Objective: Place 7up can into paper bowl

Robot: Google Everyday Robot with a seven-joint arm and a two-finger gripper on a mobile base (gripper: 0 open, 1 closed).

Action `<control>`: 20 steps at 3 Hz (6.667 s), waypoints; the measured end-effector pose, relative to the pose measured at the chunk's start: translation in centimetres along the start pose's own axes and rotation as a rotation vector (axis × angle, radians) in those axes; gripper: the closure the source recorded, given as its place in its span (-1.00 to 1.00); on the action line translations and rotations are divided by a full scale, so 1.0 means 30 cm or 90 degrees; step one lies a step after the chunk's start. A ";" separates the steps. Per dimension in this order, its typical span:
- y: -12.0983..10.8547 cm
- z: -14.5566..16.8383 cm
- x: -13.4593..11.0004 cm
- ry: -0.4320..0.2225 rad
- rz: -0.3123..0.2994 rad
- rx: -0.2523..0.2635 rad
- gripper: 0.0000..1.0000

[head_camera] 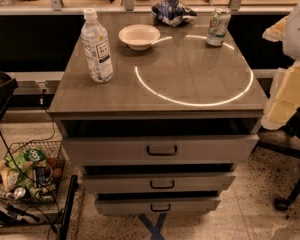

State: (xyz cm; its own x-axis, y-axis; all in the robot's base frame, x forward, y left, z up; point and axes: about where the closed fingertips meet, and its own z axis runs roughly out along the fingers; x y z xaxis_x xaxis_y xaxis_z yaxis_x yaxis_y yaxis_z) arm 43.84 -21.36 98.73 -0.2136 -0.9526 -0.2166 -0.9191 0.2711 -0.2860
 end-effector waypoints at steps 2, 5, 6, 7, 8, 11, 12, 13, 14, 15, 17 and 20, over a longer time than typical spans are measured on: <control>-0.039 0.009 0.002 -0.036 0.025 0.039 -1.00; -0.392 0.120 0.186 -0.346 0.271 0.232 -1.00; -0.565 0.086 0.194 -0.433 0.299 0.328 -1.00; -0.635 0.053 0.207 -0.448 0.312 0.384 -1.00; -0.635 0.052 0.207 -0.448 0.313 0.384 -1.00; -0.801 0.237 0.035 -0.621 0.406 0.375 -1.00; -0.922 0.317 -0.018 -0.632 0.405 0.359 -1.00; -1.041 0.409 -0.031 -0.627 0.414 0.350 -1.00; -1.142 0.477 -0.011 -0.635 0.424 0.349 -1.00; -1.214 0.536 0.018 -0.648 0.445 0.349 -1.00; -1.304 0.650 0.003 -0.670 0.471 0.326 -1.00; -1.326 0.715 -0.087 -0.697 0.464 0.298 -0.11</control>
Offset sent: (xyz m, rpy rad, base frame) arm 0.0863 -0.0497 0.0245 0.4334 -0.5458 -0.2821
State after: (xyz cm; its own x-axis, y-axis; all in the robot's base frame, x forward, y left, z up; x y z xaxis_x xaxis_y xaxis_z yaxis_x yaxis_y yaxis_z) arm 88.05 -26.71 90.64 -0.0256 -0.0468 -0.9986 -0.4734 0.8804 -0.0291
